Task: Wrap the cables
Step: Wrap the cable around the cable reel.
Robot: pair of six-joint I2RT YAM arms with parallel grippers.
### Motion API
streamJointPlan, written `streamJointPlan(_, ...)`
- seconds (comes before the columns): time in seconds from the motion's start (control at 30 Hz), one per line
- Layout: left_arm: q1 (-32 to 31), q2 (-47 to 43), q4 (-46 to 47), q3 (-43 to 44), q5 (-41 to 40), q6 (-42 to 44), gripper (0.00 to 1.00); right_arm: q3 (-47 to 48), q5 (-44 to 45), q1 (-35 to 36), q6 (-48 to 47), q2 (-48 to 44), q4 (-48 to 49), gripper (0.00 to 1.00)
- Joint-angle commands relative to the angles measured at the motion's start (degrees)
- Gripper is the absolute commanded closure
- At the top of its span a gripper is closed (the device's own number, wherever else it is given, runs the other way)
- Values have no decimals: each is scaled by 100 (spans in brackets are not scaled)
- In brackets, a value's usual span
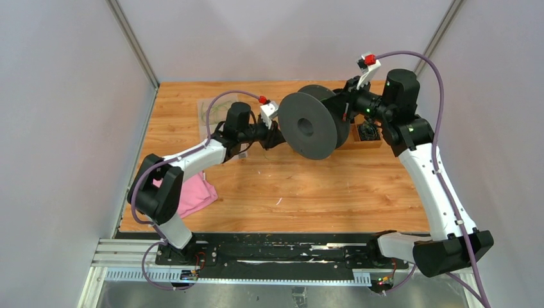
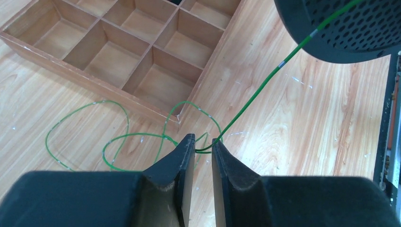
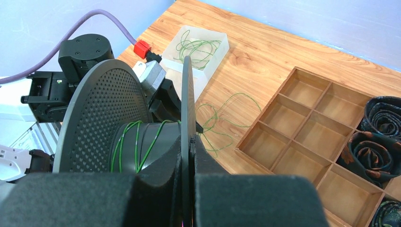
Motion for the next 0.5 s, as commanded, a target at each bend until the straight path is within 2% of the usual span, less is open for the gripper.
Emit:
streamJointPlan(0.0,40,5,303,-221,238,153,75,335,137,-125,93,-36,156,99)
streamJointPlan(0.2,42,-327,650,-671,501,509,70,537,336,-138,-19,6,16,99)
streamJointPlan(0.47,74,-870,669,-1202,812,1221,60,806,557,-149,-208,59,-182,99)
